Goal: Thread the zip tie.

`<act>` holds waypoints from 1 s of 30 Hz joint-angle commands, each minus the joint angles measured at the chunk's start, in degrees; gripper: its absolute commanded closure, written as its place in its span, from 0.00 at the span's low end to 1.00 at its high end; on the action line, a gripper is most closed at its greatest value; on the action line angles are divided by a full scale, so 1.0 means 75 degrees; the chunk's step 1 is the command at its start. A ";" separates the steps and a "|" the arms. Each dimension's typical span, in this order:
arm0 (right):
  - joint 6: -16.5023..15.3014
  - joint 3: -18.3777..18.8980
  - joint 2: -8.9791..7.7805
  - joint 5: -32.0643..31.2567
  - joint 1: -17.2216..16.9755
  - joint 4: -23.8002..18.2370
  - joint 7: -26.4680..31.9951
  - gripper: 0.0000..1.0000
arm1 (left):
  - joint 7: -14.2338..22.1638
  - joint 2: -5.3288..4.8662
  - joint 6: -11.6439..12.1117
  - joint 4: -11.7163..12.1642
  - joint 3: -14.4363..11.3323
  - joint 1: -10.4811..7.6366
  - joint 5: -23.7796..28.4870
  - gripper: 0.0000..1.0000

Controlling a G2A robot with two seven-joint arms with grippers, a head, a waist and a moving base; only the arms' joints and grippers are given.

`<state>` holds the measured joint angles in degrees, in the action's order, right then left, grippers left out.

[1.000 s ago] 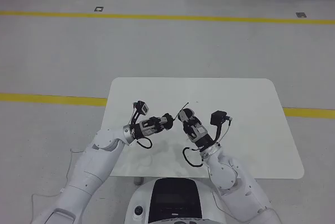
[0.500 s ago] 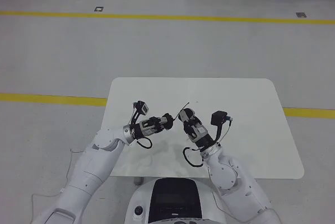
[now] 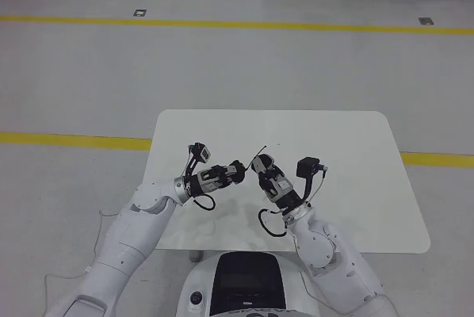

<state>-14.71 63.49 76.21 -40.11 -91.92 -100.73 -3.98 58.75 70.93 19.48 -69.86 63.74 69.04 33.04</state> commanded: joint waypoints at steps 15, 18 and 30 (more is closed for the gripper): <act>-0.0039 0.0041 -0.0011 -0.0055 -0.0059 -0.0074 -0.0139 1.00 | 0.0000 0.0000 0.0000 0.0000 0.0000 0.0000 0.0000 1.00; -0.0028 0.0031 -0.0012 -0.0072 -0.0051 -0.0064 -0.0125 1.00 | 0.0000 0.0000 0.0000 0.0000 0.0000 0.0000 0.0000 1.00; -0.0080 0.0008 -0.0019 -0.0165 -0.0074 -0.0114 -0.0155 1.00 | 0.0000 0.0000 0.0000 0.0000 0.0000 0.0000 0.0000 1.00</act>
<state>-15.33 63.56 76.07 -41.33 -92.46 -101.55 -5.15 58.75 70.93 19.48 -69.86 63.74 69.04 33.04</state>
